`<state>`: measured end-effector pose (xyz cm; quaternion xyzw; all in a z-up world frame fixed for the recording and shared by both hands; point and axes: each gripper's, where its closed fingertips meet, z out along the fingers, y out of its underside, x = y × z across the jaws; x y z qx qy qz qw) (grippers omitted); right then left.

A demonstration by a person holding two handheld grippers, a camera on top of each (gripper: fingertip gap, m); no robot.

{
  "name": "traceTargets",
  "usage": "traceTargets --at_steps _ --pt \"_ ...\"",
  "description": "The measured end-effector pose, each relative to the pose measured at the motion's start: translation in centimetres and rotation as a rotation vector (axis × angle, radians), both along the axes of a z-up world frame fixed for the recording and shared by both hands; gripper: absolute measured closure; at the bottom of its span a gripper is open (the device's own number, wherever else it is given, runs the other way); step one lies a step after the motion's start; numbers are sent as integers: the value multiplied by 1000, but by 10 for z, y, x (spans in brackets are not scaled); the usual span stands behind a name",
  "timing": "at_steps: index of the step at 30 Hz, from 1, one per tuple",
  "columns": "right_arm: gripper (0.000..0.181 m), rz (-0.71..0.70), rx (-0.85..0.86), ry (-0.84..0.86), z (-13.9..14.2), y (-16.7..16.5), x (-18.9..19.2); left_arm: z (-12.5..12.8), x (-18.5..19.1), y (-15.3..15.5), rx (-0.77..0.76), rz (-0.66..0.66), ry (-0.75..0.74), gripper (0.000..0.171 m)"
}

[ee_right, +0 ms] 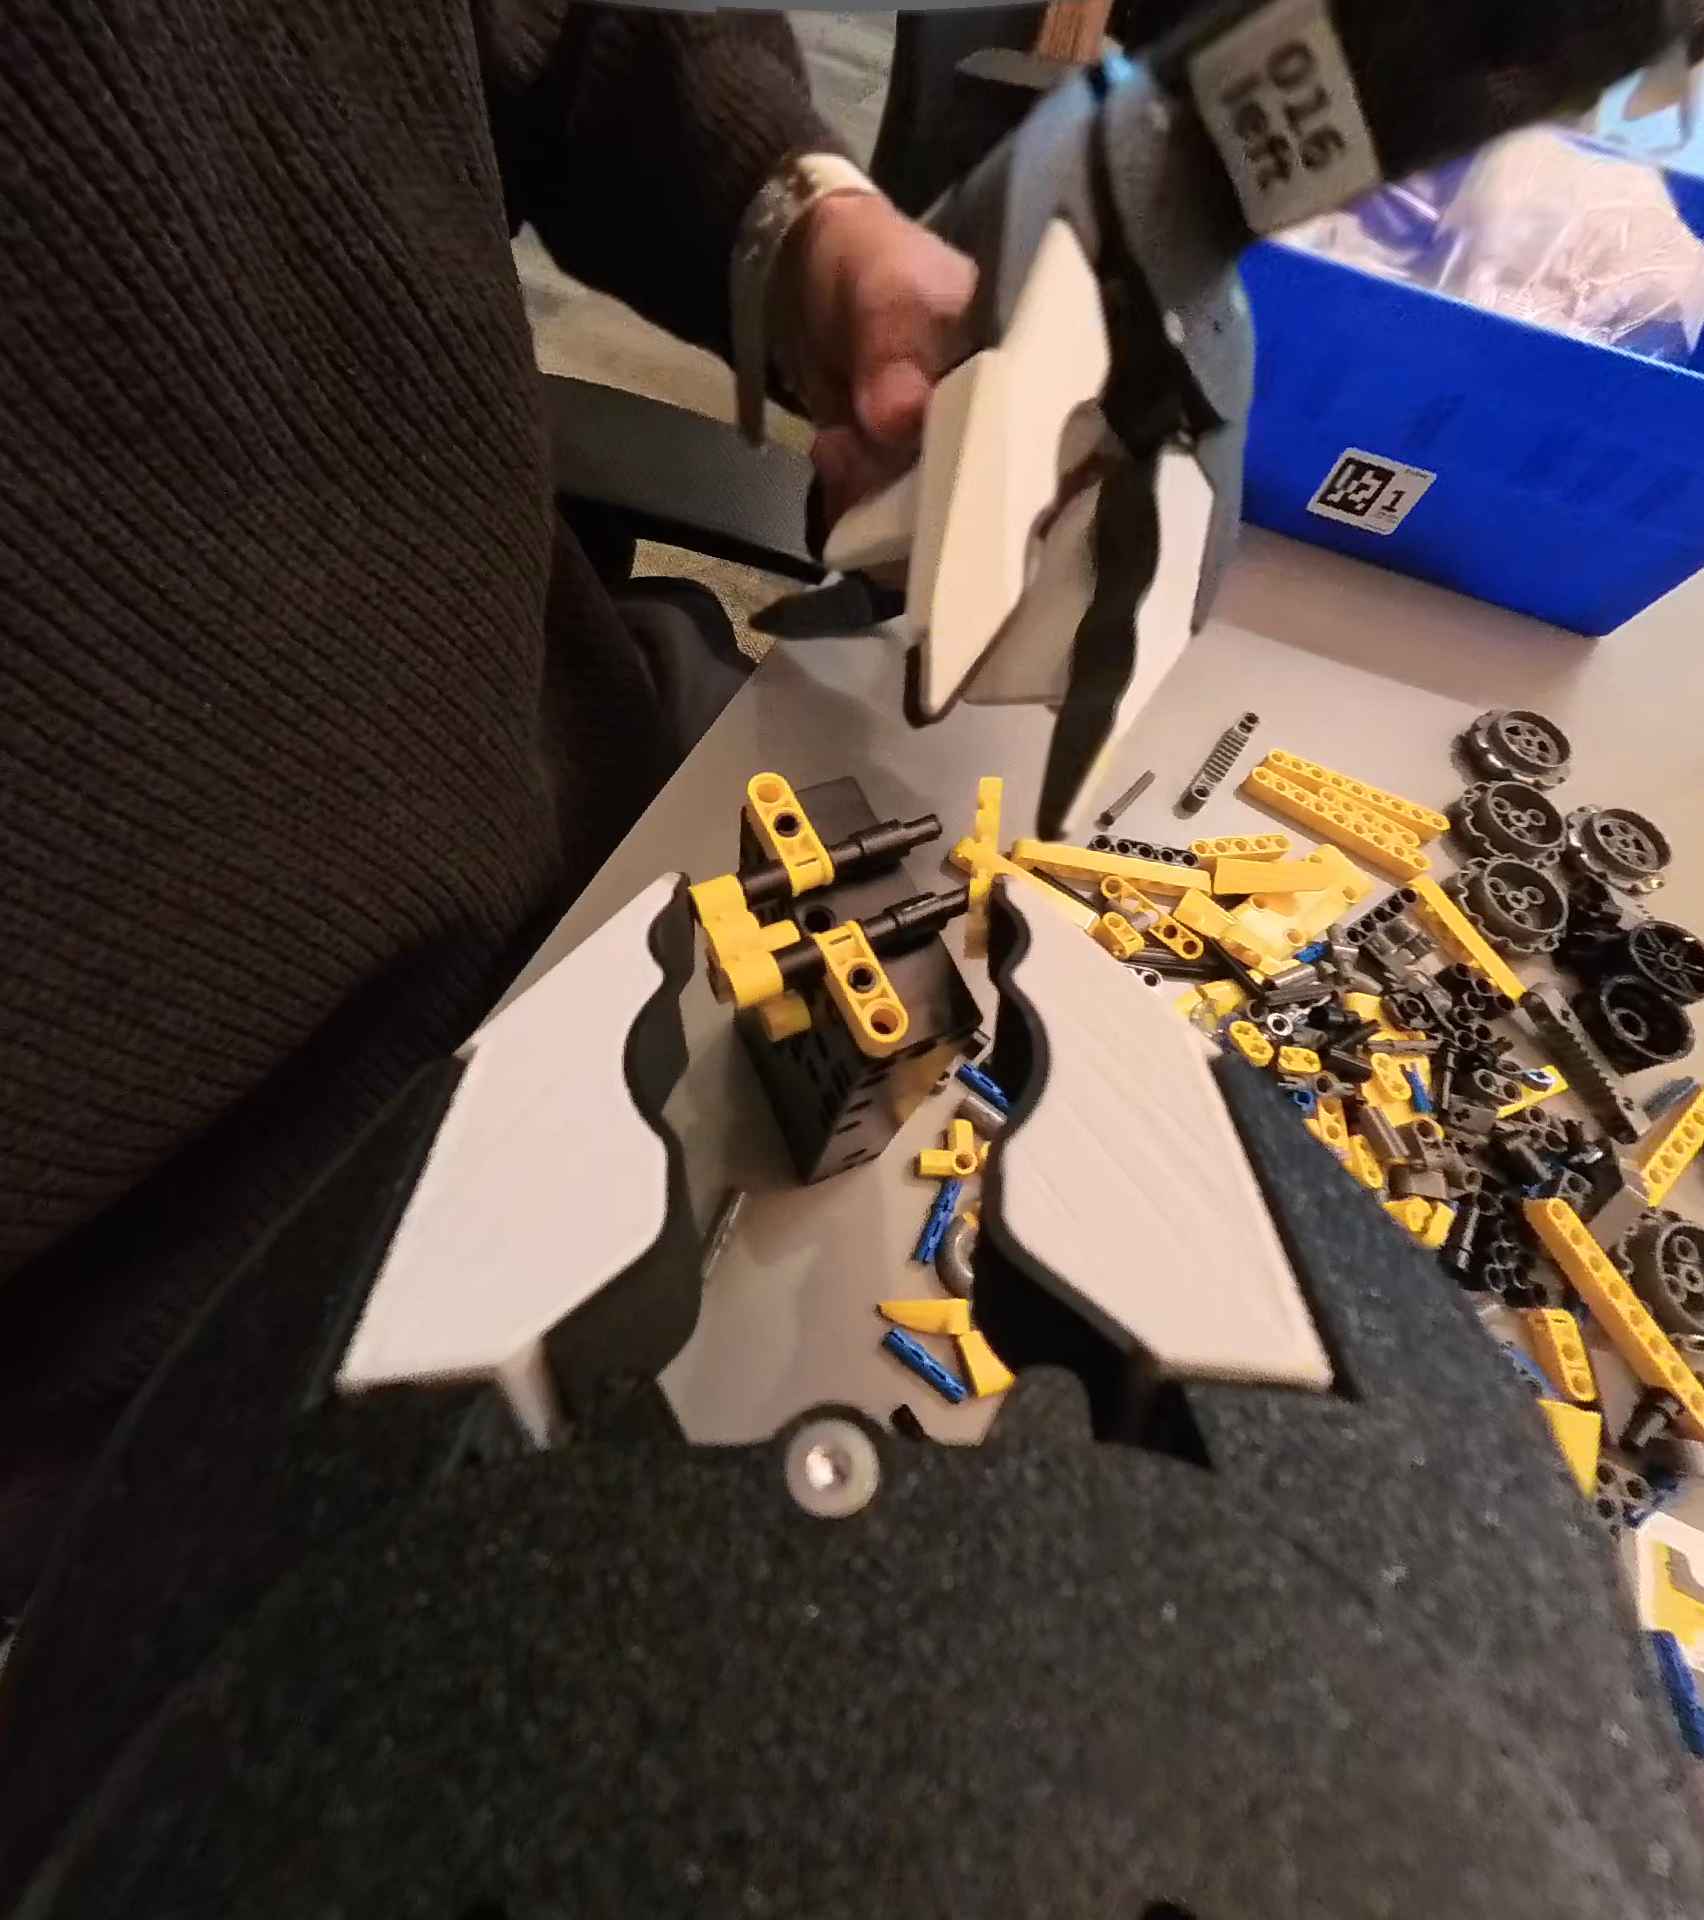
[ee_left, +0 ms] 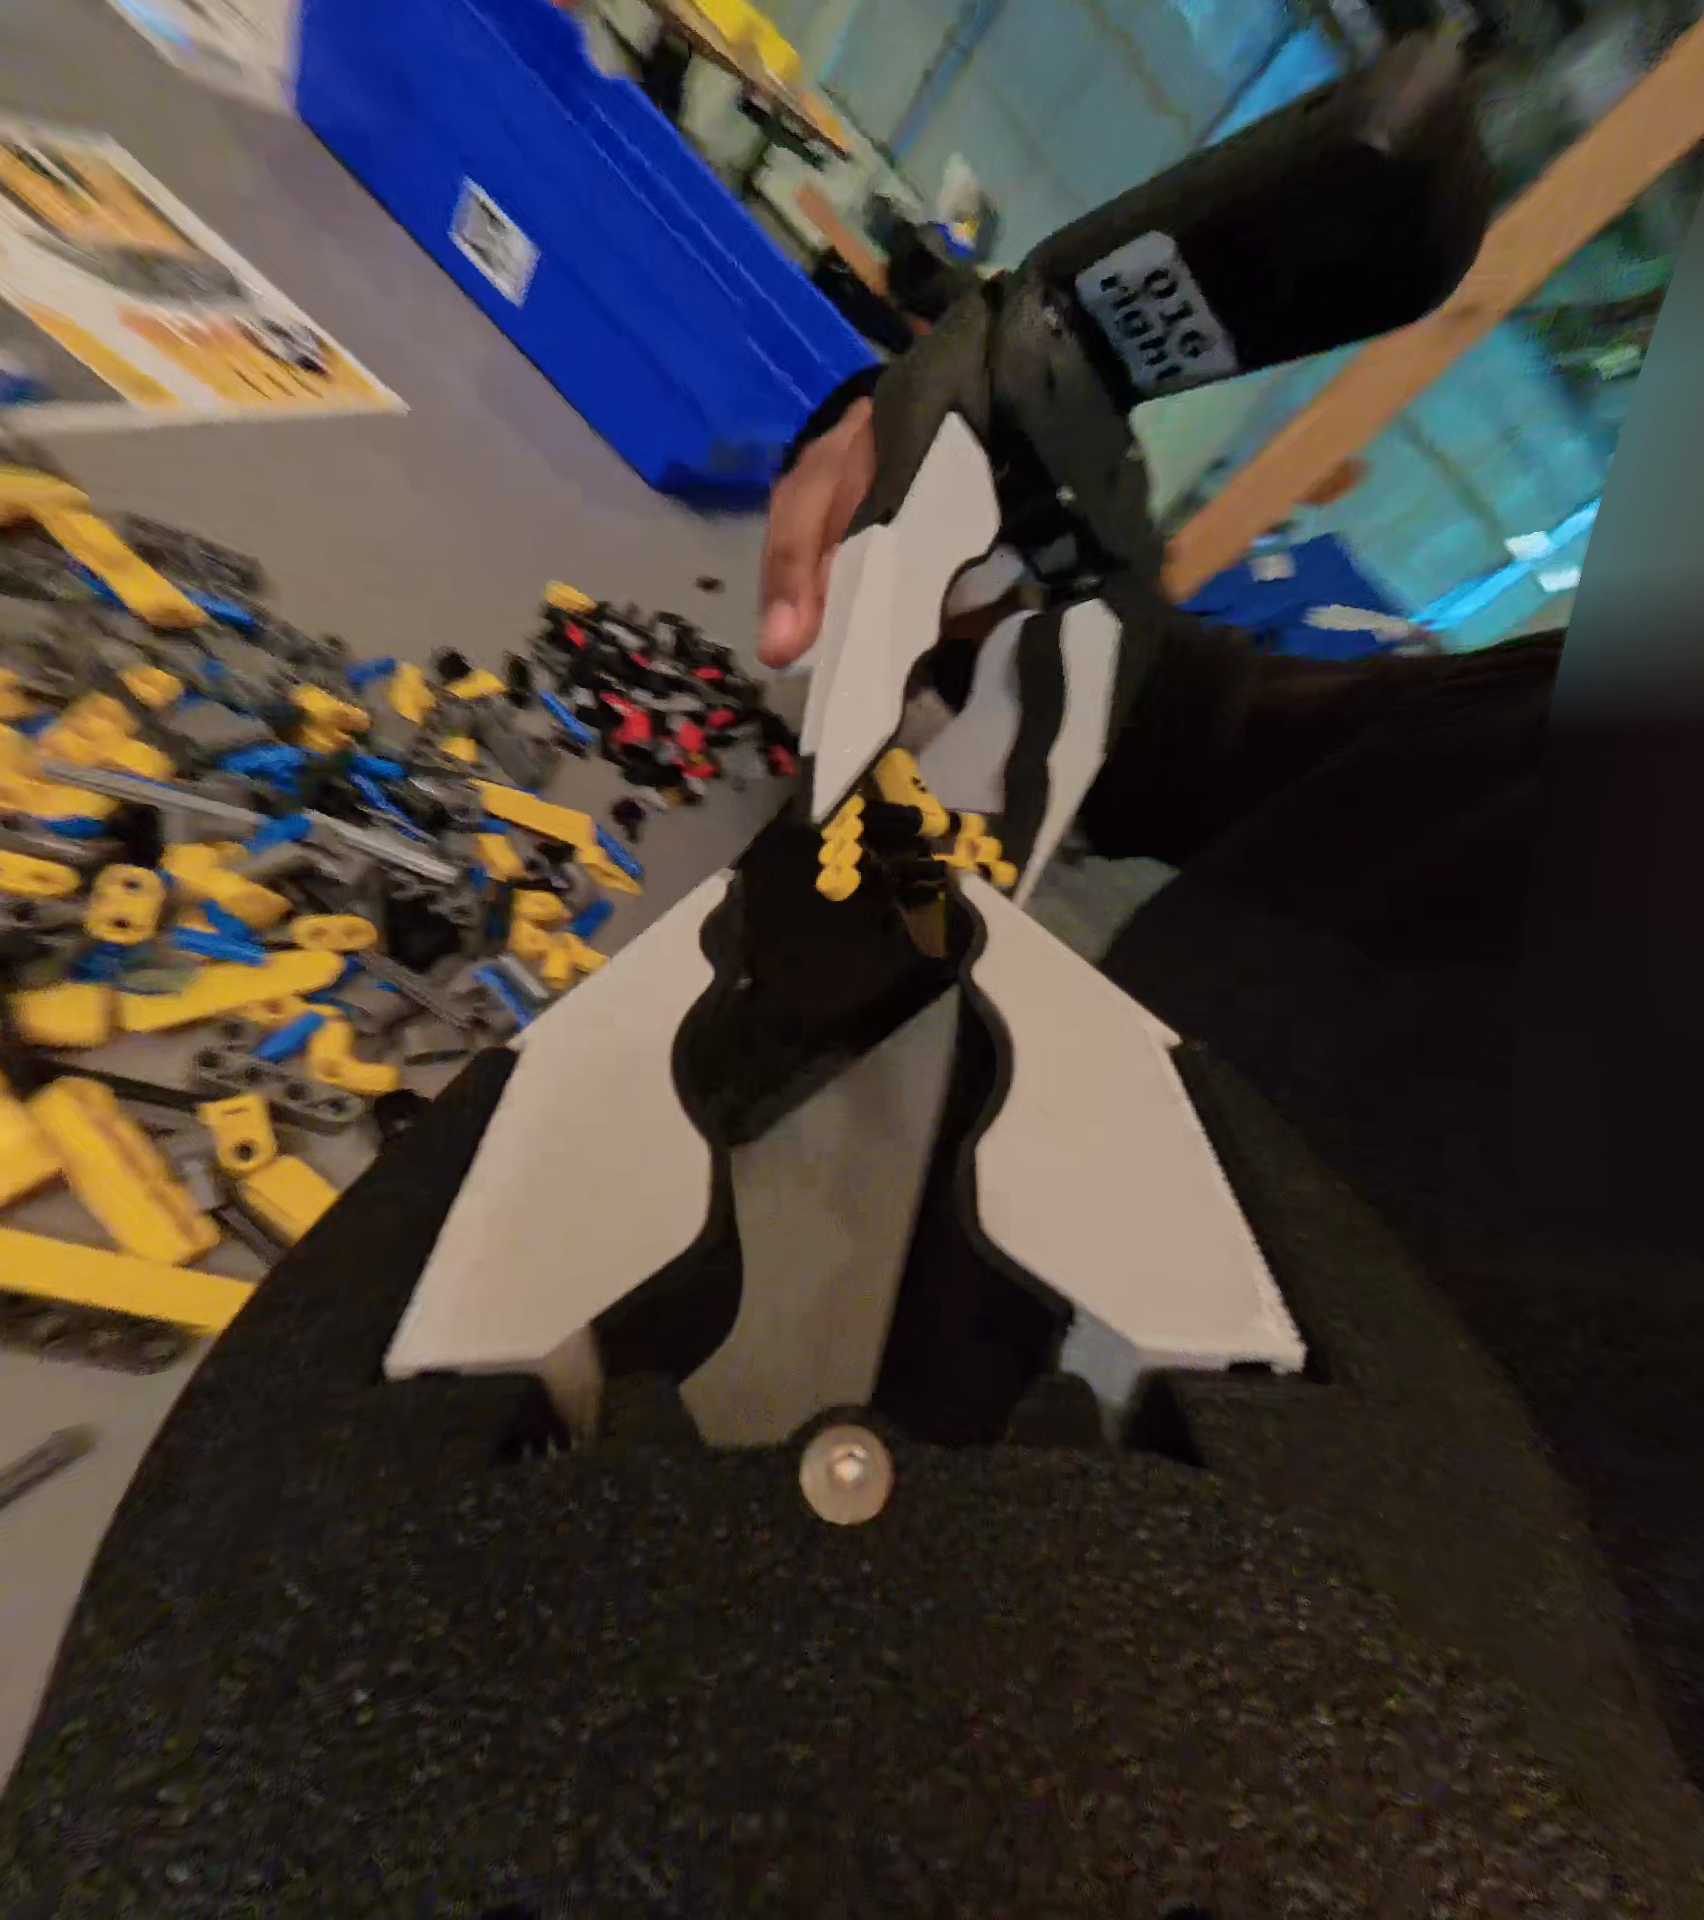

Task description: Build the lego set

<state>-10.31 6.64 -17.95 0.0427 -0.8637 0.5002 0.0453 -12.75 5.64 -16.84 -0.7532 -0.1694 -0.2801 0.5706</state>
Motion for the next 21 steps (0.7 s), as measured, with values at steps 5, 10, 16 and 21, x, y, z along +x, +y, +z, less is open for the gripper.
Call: traceTargets --at_steps 5,10,16,21 --pt "125 -20 -12 -18 0 0 -1 -3 11 2 -29 151 396 128" --pt "125 -33 -13 -37 0 0 -1 3 12 1 -21 259 628 128" --pt "125 -30 -13 -51 0 -1 1 6 28 -3 71 105 421 125" --pt "125 -42 -20 -55 1 -3 1 3 24 3 66 114 433 109"
